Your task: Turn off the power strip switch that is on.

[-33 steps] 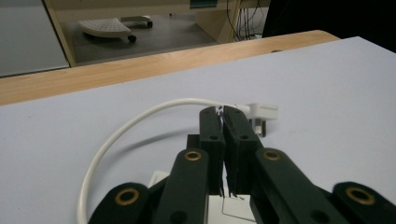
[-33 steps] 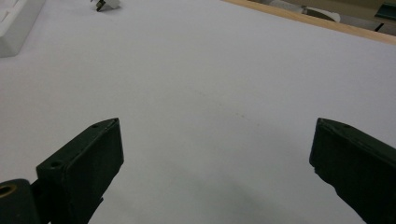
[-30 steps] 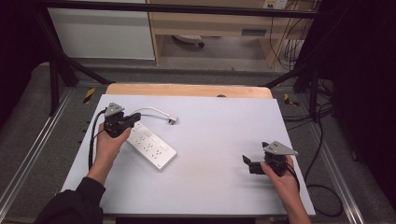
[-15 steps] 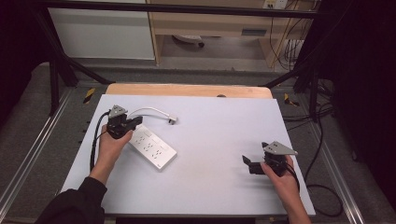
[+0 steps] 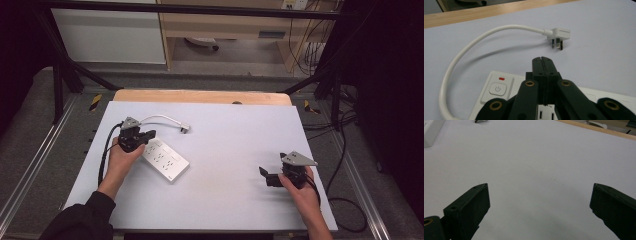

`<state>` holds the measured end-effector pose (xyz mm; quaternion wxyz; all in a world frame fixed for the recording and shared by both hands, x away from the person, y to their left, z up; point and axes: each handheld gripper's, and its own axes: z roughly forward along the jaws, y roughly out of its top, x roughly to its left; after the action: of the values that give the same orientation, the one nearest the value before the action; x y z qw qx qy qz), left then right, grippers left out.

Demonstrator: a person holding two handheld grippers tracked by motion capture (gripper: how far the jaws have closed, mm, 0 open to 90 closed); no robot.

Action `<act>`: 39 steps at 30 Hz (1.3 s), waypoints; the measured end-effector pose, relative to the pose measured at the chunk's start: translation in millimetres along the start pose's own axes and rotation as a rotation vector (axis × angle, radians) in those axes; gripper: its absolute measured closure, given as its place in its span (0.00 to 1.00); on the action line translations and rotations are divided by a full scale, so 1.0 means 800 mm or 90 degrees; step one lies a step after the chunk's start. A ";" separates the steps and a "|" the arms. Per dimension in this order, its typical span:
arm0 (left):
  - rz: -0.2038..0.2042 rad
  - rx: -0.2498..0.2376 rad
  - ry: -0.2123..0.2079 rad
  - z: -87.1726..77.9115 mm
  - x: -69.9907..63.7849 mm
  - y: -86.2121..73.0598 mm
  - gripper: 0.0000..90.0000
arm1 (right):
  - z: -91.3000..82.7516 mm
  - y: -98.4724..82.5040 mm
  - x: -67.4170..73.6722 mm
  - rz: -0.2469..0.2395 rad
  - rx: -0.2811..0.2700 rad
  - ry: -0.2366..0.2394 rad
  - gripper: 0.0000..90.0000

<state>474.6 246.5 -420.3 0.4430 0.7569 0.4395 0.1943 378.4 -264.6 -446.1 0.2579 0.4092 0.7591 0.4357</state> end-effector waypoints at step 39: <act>0.031 0.054 -0.023 0.012 -0.018 -0.012 1.00 | -0.001 0.000 0.000 -0.002 -0.001 -0.001 0.04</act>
<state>468.5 231.8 -432.0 0.4134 0.7887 0.4210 0.1723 378.2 -264.9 -445.7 0.2594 0.4080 0.7591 0.4360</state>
